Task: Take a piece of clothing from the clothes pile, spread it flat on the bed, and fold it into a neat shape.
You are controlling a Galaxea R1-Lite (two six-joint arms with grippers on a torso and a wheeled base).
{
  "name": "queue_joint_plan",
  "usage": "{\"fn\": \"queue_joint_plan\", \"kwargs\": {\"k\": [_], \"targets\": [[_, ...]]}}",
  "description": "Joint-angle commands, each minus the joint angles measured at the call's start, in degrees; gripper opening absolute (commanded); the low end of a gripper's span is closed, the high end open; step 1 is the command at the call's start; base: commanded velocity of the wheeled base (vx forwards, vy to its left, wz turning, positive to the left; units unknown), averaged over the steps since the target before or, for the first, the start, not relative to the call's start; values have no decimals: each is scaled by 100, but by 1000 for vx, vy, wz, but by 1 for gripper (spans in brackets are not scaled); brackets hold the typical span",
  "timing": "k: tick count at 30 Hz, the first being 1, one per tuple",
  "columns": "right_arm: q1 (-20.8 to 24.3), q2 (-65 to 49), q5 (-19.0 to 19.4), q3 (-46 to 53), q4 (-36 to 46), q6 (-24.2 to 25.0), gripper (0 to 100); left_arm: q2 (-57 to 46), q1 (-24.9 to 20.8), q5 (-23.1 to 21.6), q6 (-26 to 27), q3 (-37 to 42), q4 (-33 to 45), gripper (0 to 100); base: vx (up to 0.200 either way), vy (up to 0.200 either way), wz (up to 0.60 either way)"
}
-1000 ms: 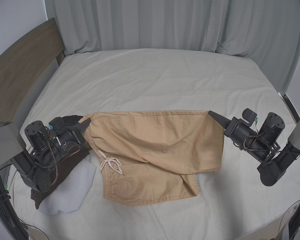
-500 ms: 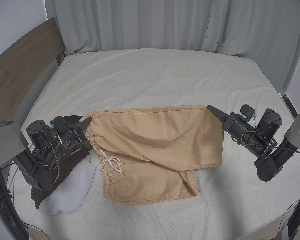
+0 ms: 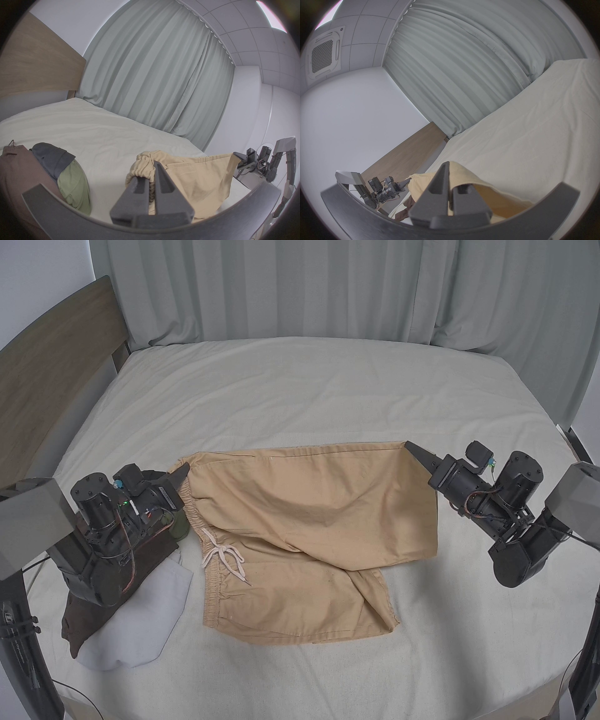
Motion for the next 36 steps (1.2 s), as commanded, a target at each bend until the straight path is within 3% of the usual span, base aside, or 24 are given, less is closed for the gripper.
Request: {"fn": "queue_joint_plan", "kwargs": {"k": [1,14,26,36], "targets": [[-62,362,17,-312,2,9,0,364,-47,16,-21,-313,-14,0,0,0,0],[-238,1215,34,-1323,10,27,0,1075,-56,280,-127,-1025,-14,0,0,0,0],[-484,1865,34,-2264,151,35,0,1427,-144,315,-654,-1517,-14,0,0,0,0],[-537,2489,26,-3072,151,44,0,1717,-153,323,-724,-1824,-14,0,0,0,0]]}}
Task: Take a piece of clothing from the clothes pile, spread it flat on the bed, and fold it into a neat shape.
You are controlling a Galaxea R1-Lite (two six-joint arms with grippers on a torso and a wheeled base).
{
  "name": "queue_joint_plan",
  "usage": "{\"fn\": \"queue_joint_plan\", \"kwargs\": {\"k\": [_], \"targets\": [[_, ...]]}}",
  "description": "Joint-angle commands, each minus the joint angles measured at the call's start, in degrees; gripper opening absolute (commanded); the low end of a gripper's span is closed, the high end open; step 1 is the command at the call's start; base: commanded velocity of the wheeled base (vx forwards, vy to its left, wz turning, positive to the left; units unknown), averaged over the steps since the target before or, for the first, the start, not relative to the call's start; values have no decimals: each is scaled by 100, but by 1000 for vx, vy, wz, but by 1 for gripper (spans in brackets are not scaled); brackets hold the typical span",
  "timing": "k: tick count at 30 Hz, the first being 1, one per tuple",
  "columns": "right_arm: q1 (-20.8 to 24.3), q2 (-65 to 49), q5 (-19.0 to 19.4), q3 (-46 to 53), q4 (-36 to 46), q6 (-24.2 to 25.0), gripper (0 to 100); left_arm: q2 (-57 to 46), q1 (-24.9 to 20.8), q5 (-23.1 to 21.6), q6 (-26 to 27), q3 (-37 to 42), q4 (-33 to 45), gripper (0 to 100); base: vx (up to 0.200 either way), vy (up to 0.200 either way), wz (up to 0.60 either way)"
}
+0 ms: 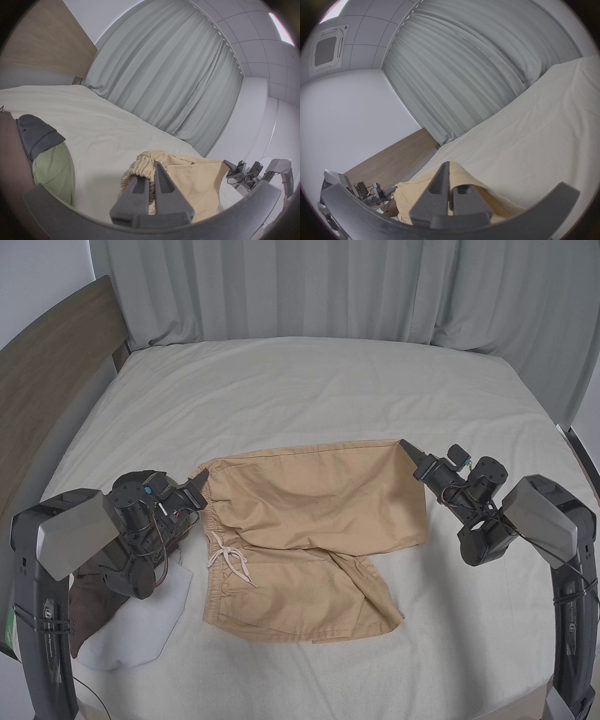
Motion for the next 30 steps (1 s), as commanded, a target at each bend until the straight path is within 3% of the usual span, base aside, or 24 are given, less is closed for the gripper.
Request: {"fn": "queue_joint_plan", "kwargs": {"k": [1,11,12,13,14,19,23,30], "targets": [[-8,370,-4,-345,5,3,0,242,1,12,-19,-272,-14,0,0,0,0],[-17,449,14,-556,5,38,0,321,10,73,-203,-492,-14,0,0,0,0],[-26,475,14,-582,5,38,100,321,10,73,-203,-492,-14,0,0,0,0],[-34,501,5,-644,5,38,100,321,10,73,-221,-492,-14,0,0,0,0],[-52,519,5,-705,5,38,100,313,10,64,-238,-492,-14,100,0,0,0],[-87,537,-30,-600,-48,38,100,295,-61,108,-590,-474,-5,100,0,0,0],[-61,53,5,244,-153,47,100,304,-105,337,-467,-369,-5,100,0,0,0],[36,-782,14,1483,-162,38,100,-21,-105,363,-458,9,-14,100,0,0,0]]}}
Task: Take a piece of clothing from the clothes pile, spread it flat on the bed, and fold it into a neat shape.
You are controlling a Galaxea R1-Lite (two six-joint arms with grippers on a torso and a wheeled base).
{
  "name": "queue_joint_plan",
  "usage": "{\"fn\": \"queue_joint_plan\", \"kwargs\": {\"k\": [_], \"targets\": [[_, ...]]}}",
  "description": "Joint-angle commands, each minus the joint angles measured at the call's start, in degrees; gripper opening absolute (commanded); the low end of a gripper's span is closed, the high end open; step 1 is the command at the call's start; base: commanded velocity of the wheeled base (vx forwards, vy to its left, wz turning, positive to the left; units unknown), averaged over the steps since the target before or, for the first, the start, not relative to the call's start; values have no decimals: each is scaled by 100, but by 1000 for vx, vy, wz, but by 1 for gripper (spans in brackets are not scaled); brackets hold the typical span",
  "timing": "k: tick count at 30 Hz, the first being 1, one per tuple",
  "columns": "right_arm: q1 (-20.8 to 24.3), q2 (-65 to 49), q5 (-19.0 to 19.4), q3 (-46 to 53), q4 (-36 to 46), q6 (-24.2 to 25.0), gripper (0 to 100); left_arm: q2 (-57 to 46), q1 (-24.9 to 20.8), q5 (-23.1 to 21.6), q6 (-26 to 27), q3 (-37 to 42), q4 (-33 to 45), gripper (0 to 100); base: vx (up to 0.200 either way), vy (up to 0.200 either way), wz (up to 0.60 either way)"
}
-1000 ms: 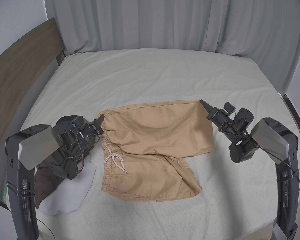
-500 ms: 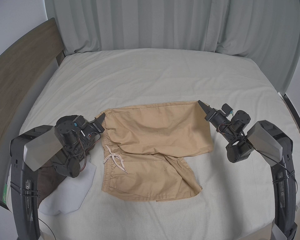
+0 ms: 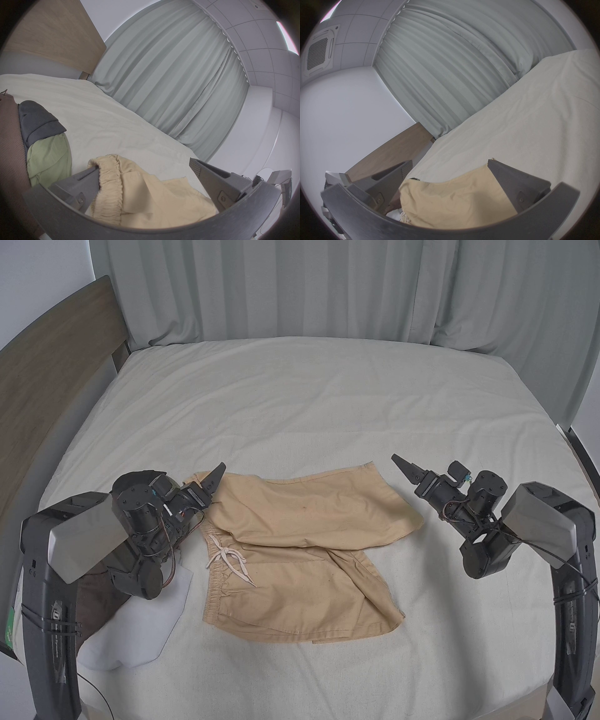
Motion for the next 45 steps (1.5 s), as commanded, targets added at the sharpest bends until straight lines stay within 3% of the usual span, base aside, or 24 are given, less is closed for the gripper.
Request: {"fn": "queue_joint_plan", "kwargs": {"k": [1,9,20,27,33,36,39,40,43,45], "targets": [[88,-851,8,913,-31,-8,100,-426,-2,14,19,543,-14,100,0,0,0],[352,-2240,-1,2917,-31,-35,100,-1305,218,-127,27,1949,-5,100,0,0,0],[519,-3506,-19,5035,-31,-70,100,-3326,253,-1120,484,3892,-5,100,0,0,0],[572,-3470,-10,5254,-31,-281,100,-3353,253,-1384,1003,4173,-5,100,0,0,0],[589,-3470,-19,5290,-31,-290,100,-3379,165,-1428,1126,4287,-5,100,0,0,0],[598,-3462,-27,5307,-23,-290,100,-3379,139,-1445,1460,4366,-5,100,0,0,0],[598,-3347,17,5606,-31,-342,100,-3405,191,-1885,2286,4683,-14,100,0,0,0],[598,-3347,17,5606,-31,-342,100,-3405,191,-1885,2286,4683,-14,100,0,0,0],[589,-2961,25,5667,-31,-597,100,-3432,218,-2658,3024,5017,-14,100,0,0,0],[581,-2794,25,5667,-31,-747,100,-3441,279,-2851,3191,5069,-14,100,0,0,0]]}}
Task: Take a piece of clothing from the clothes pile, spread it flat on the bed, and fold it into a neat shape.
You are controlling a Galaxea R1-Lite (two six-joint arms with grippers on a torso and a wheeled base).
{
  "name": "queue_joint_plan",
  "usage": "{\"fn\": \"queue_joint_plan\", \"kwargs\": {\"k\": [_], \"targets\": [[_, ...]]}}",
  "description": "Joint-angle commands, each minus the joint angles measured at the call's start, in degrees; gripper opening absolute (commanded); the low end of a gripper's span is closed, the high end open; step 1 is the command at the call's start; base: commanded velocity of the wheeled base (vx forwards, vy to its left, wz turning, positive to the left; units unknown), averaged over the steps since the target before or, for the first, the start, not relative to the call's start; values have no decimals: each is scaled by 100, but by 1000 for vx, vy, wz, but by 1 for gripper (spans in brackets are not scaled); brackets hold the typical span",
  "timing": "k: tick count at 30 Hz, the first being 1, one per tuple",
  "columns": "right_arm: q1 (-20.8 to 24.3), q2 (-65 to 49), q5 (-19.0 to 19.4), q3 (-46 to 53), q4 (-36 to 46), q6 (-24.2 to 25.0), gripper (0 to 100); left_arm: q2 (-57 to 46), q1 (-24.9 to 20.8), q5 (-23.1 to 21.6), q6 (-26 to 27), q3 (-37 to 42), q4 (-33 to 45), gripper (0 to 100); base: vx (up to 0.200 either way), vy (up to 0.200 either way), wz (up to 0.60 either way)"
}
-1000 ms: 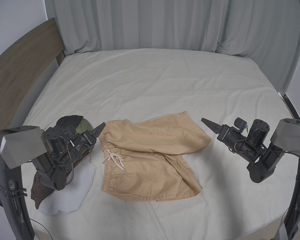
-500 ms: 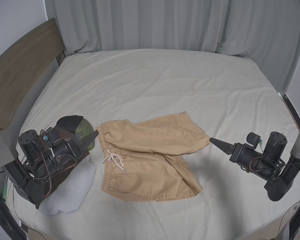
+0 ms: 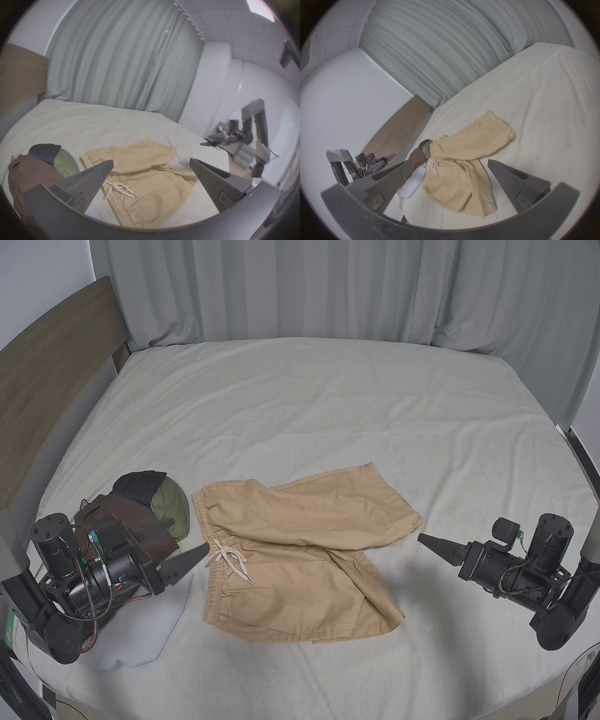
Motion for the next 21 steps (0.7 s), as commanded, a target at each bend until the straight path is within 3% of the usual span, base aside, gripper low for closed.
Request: {"fn": "queue_joint_plan", "kwargs": {"k": [1,9,21], "targets": [[-12,625,9,135,-3,-349,100,-44,146,-537,535,390,-12,100,0,0,0],[6,836,0,162,-3,-401,100,88,409,-809,1317,381,-3,100,0,0,0],[50,1311,-8,241,-12,-410,100,123,392,-835,1352,460,-3,100,0,0,0]]}}
